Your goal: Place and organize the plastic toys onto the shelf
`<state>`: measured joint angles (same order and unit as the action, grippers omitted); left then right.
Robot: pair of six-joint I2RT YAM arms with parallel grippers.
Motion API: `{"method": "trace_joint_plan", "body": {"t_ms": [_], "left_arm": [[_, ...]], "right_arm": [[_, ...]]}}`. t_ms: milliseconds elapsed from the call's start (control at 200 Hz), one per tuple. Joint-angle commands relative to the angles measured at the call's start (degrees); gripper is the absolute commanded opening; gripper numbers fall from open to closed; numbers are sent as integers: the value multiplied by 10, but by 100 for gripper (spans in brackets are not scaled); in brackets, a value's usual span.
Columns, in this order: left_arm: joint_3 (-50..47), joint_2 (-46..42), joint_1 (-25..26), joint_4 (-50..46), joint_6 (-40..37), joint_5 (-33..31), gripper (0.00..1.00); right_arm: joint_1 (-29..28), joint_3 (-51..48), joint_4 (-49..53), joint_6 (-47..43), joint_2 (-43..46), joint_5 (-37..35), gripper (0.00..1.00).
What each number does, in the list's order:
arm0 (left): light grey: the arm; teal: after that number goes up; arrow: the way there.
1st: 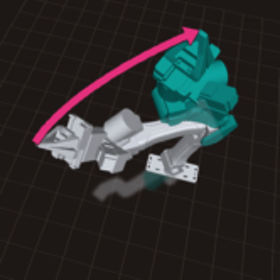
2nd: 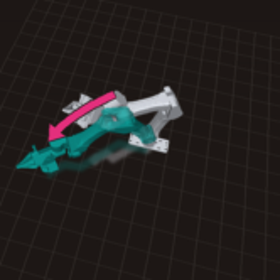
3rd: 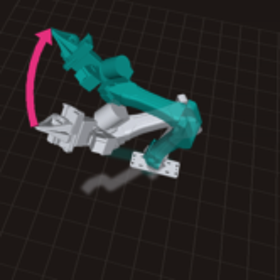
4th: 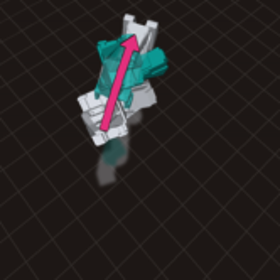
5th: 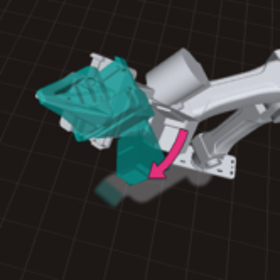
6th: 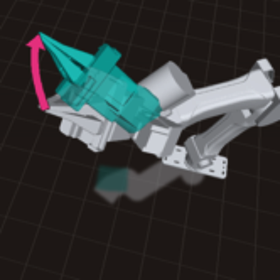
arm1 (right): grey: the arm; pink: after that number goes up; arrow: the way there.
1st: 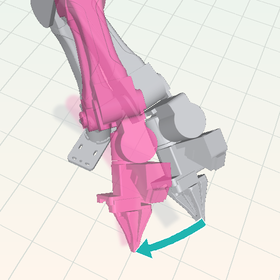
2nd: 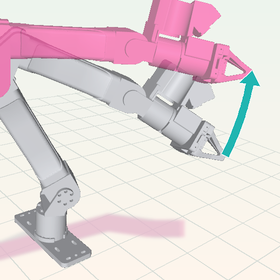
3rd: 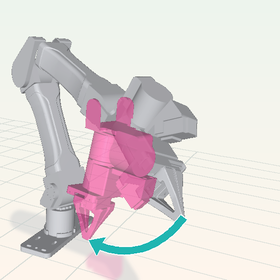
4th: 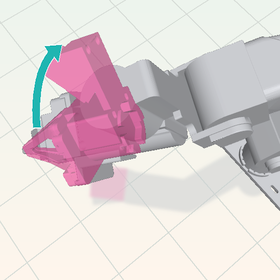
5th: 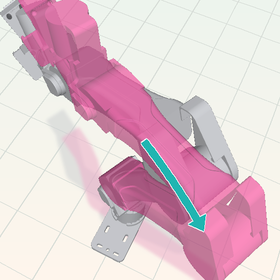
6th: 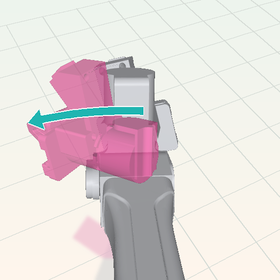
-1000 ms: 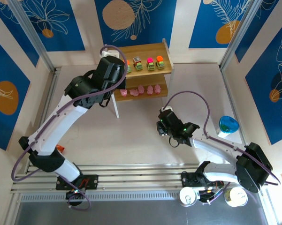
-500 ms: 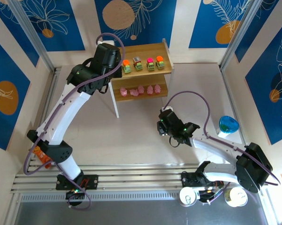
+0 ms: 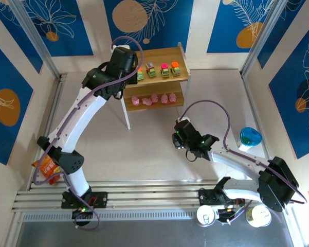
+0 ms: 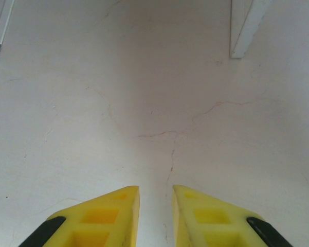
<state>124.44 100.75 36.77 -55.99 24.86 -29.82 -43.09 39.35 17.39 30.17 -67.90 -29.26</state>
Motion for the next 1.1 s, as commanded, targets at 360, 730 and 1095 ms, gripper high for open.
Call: {"method": "trace_joint_plan", "body": {"t_ms": [360,730,1095], "left_arm": [[32,21,-13,14,-24,0,41],[52,-11,-12,24,-35,2,49],[-144,-171,-12,87,-71,13,92]], "right_arm": [[9,-10,-2,7,7,14,24],[10,-12,-6,6,6,13,27],[27,-18,-10,4,-1,-2,46]]}}
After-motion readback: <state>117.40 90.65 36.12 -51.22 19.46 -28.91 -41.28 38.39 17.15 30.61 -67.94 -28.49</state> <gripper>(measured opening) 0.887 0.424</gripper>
